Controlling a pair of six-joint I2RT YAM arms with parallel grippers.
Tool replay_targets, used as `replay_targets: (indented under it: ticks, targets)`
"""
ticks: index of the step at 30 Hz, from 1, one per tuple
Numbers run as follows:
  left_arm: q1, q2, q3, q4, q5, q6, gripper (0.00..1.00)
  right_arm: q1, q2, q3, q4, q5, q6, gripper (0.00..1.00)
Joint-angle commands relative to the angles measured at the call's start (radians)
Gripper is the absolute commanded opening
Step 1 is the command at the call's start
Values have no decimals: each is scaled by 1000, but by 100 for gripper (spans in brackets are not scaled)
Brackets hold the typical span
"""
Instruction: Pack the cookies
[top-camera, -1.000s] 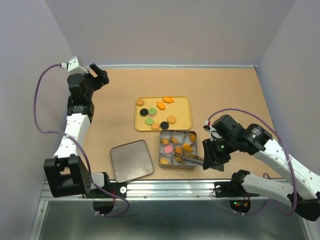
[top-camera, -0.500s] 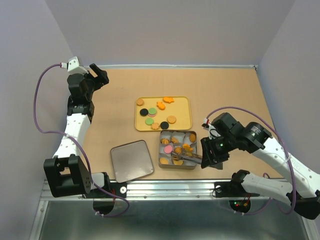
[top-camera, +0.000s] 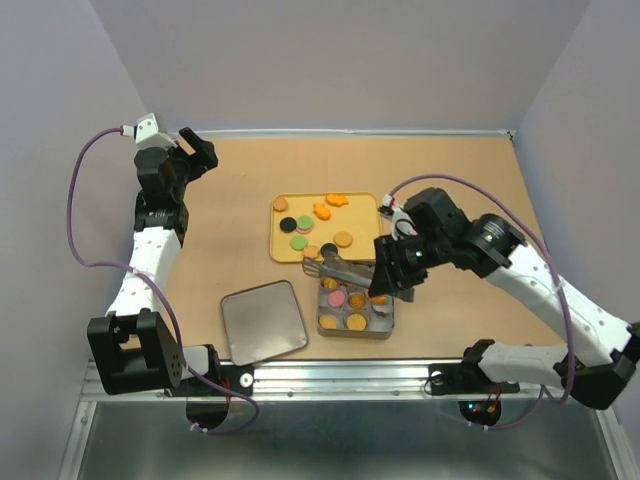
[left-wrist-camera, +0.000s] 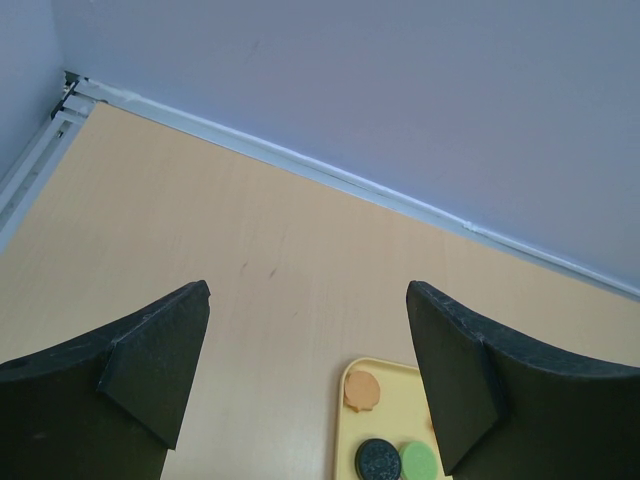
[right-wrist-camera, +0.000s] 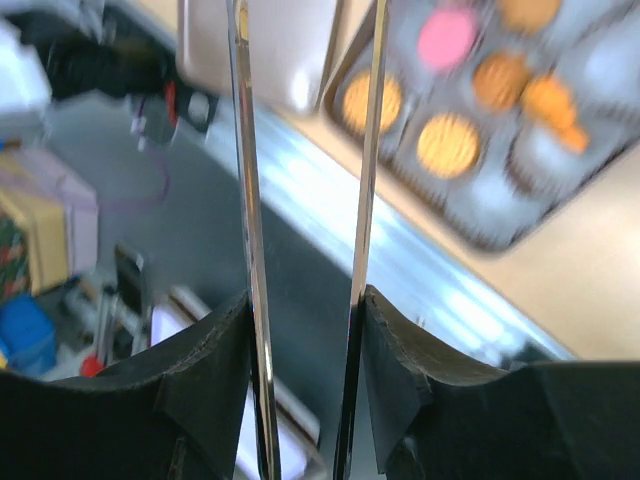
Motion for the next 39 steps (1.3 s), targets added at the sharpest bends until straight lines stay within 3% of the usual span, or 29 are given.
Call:
replay_targets:
  ticks: [1,4,10,18,24,39]
  targets:
    - [1,-20,-9,48,7,5,90,7,157,119,248,170,-32,50]
    - [1,-20,-9,51,12,2,90,5,315,185,317,245,-64,50]
    - [1,-20,-10,53,15,-1,90,5,610,478,342,382,-90,49]
    - [1,-19,-10,55,21,-3,90,4,904,723,341,410,-83,48]
    - [2,-16,-6,55,30,-7,90,2,989,805,339,419,-54,48]
    - [1,-17,-9,58,30,-7,90,-2,1027,701,339,393,6,45]
